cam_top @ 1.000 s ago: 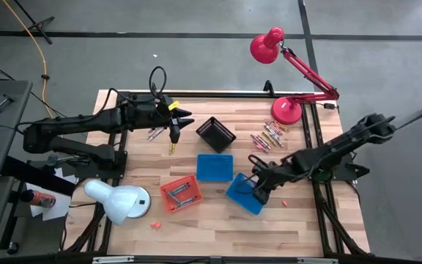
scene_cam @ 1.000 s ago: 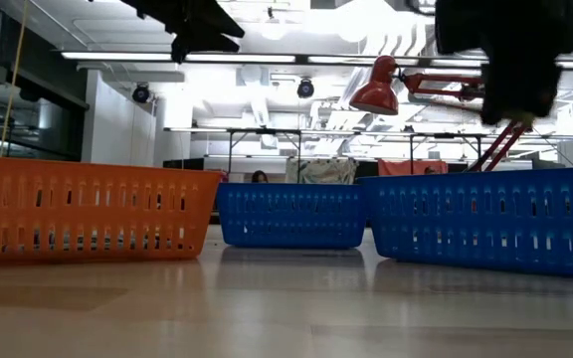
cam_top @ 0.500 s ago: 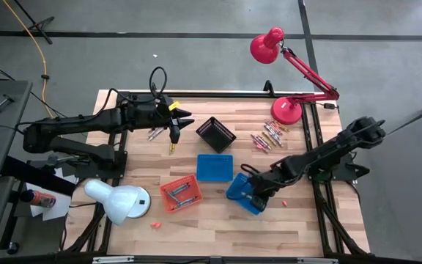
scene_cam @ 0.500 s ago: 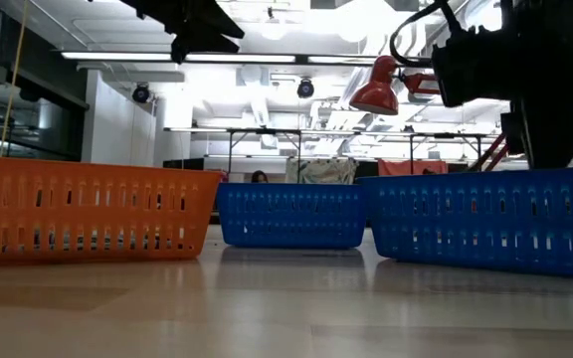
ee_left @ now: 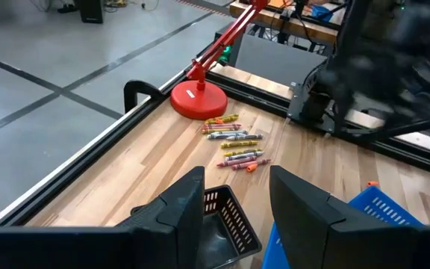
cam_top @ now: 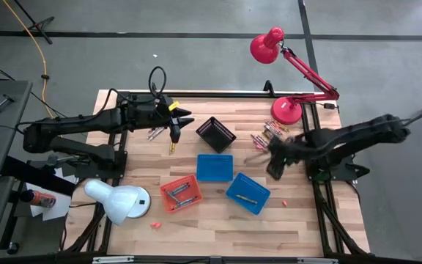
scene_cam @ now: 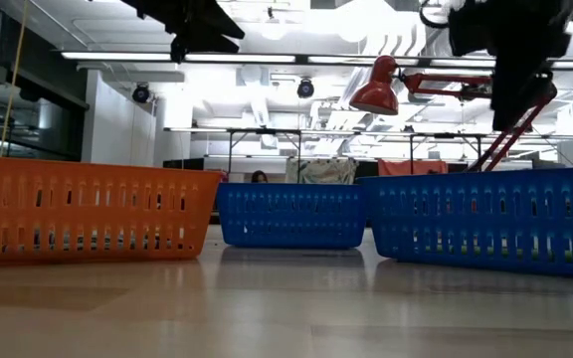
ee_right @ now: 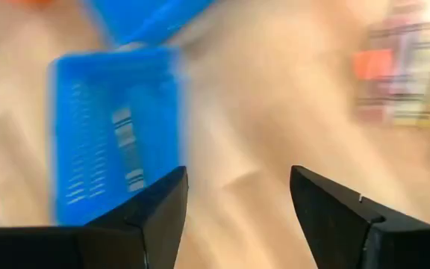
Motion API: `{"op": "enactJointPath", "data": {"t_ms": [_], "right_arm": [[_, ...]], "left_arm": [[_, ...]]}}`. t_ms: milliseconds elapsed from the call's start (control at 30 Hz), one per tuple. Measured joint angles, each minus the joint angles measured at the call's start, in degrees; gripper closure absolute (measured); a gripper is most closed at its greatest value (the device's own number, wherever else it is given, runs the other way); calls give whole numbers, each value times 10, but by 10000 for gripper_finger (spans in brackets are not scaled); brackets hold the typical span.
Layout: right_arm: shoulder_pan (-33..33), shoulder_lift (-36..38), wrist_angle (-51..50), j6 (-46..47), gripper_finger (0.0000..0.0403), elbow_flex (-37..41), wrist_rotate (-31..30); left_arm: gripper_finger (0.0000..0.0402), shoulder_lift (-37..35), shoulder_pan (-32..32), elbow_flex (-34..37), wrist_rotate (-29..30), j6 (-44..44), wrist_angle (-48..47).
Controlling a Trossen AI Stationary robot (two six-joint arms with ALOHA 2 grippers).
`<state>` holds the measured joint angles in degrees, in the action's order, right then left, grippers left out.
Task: Sort crayons
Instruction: Put the yellow crayon into the right blue bin
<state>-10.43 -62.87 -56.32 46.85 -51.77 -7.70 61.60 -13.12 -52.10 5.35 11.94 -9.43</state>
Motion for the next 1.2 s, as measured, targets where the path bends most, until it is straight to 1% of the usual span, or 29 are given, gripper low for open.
{"op": "enactJointPath", "data": {"t_ms": [100,233,367,467,500,567,633,767,867,1200], "right_arm": [[79,30,-34,-11,172,1,-28],[209,25,-27,-33,172,1,-25],[318,-22,-25,-97,171,1,8],[372,-77,-16,-162,171,1,61],[384,-94,-10,-186,171,1,77],[400,-126,-3,-217,171,1,84],[410,-153,12,-241,171,1,88],[424,-196,37,-277,171,1,119],[429,-218,46,-287,177,1,111],[449,-257,65,-294,254,1,108]], "left_arm": [[261,0,2,0,0,0,4],[261,0,3,0,0,0,3],[261,0,7,0,0,1,4],[261,0,11,0,0,6,4],[261,0,12,0,0,5,3],[261,0,14,0,0,5,3],[261,0,15,0,0,4,3],[261,0,15,0,1,4,3],[261,0,15,0,7,4,3],[261,0,15,0,14,-1,2]]}}
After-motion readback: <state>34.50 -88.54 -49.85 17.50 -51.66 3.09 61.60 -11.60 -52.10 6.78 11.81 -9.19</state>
